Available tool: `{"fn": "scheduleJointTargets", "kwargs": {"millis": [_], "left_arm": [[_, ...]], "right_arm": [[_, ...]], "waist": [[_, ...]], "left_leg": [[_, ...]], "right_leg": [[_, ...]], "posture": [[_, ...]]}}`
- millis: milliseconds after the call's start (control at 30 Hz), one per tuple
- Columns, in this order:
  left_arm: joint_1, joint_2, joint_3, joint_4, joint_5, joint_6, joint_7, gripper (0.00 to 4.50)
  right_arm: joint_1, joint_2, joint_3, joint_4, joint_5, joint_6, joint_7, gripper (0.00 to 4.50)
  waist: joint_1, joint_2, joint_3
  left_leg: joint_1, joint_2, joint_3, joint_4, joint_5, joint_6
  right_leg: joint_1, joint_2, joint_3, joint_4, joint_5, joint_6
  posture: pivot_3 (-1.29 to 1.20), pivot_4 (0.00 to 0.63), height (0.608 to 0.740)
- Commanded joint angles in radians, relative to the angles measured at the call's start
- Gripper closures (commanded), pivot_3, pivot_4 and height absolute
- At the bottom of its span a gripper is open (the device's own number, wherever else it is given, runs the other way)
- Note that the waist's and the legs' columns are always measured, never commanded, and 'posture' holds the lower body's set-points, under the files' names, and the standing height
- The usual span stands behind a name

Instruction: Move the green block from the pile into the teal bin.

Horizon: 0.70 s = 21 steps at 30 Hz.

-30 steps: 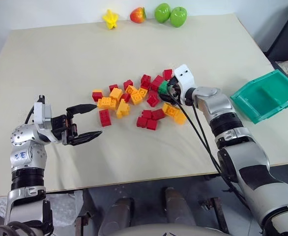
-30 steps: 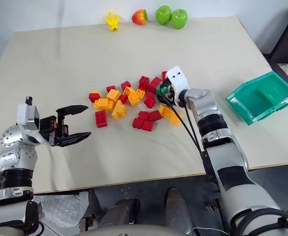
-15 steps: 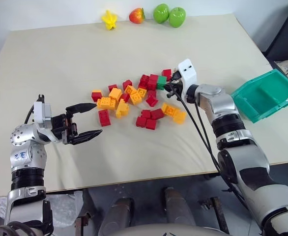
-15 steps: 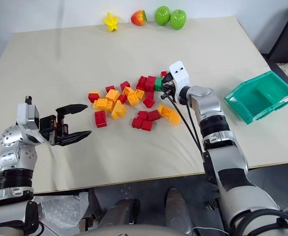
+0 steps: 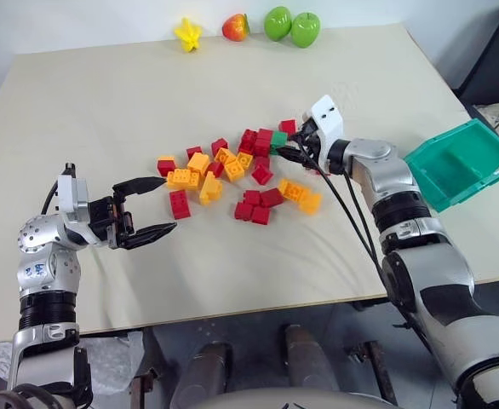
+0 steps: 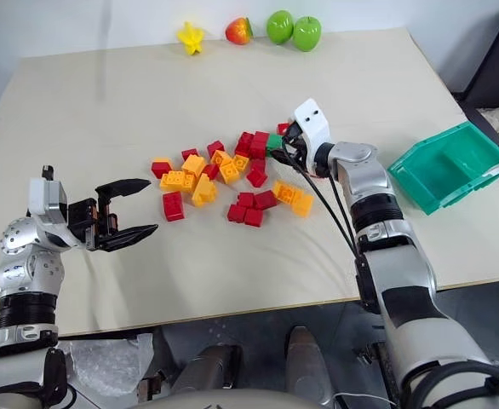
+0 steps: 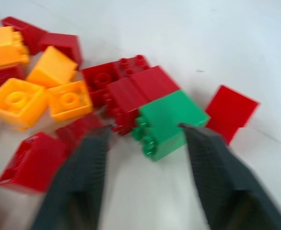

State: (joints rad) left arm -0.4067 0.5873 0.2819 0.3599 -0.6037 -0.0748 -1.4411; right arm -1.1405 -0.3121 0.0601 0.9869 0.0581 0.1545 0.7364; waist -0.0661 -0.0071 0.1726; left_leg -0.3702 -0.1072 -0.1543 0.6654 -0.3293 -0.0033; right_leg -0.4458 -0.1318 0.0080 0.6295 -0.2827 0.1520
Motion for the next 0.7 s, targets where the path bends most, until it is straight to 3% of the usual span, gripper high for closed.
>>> {"fn": "scheduleJointTargets", "kwargs": {"millis": [33, 167, 700], "left_arm": [[0.022, 0.004, 0.034, -0.049, -0.026, -0.010, 0.012, 0.00], [0.048, 0.008, 0.047, -0.075, -0.029, -0.006, 0.026, 0.00], [0.122, 0.013, 0.075, -0.162, -0.044, 0.008, 0.080, 0.00]], "right_arm": [[-0.046, 0.016, -0.031, 0.050, 0.001, -0.059, -0.040, 0.97], [-0.083, 0.041, -0.047, 0.146, -0.011, -0.083, -0.106, 0.04], [-0.145, 0.166, -0.138, 0.308, -0.010, -0.073, -0.375, 0.04]], "waist": [[-0.003, 0.000, 0.000], [-0.014, 0.000, 0.000], [-0.022, 0.000, 0.000]], "left_leg": [[0.000, 0.000, 0.000, 0.000, 0.000, 0.000], [0.000, 0.000, 0.000, 0.000, 0.000, 0.000], [0.000, 0.000, 0.000, 0.001, 0.000, 0.000]], "right_leg": [[0.000, 0.000, 0.000, 0.000, 0.000, 0.000], [0.000, 0.000, 0.000, 0.000, 0.000, 0.000], [0.000, 0.000, 0.001, 0.002, 0.000, 0.000]], "posture": [[0.00, 0.150, 0.740], [0.00, 0.150, 0.740], [0.00, 0.150, 0.740]]}}
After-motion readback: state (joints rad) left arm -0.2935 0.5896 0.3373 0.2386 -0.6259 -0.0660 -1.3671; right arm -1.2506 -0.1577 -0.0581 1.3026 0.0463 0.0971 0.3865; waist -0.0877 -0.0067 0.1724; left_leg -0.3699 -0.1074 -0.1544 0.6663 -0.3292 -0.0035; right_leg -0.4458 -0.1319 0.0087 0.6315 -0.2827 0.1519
